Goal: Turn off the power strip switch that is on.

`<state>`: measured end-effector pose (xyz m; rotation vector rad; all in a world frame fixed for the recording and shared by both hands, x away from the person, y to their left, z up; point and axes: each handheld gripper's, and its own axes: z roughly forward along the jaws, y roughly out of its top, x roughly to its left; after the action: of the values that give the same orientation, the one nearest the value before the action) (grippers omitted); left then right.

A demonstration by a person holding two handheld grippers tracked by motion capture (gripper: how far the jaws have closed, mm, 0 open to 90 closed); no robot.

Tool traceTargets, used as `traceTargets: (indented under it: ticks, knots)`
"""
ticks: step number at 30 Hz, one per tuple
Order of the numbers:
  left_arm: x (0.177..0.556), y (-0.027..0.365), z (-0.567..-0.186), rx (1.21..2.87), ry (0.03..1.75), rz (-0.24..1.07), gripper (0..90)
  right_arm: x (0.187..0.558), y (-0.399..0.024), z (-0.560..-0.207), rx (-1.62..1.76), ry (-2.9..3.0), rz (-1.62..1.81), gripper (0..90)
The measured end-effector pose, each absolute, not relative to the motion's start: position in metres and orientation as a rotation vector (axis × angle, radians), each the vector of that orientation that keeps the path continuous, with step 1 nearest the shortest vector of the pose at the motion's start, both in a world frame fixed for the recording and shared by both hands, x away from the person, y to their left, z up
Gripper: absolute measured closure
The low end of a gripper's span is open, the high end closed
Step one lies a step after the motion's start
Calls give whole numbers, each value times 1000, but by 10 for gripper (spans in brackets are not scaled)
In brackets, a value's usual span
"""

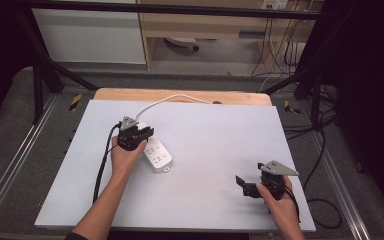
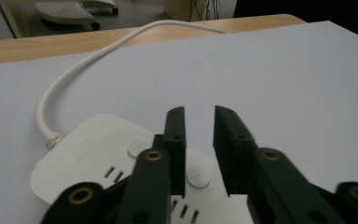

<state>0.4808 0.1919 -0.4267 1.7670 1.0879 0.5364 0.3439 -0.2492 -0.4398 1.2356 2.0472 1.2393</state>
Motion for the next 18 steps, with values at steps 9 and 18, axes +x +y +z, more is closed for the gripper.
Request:
traceTargets:
  ticks: [9,18]
  knots:
    - [479,190,-421,1758,1055,567,400,344,-249,-440,1236,2048,1240,24]
    - [479,185,-417,1765,1070,555,75,344,-249,-440,1234,2051,1240,23]
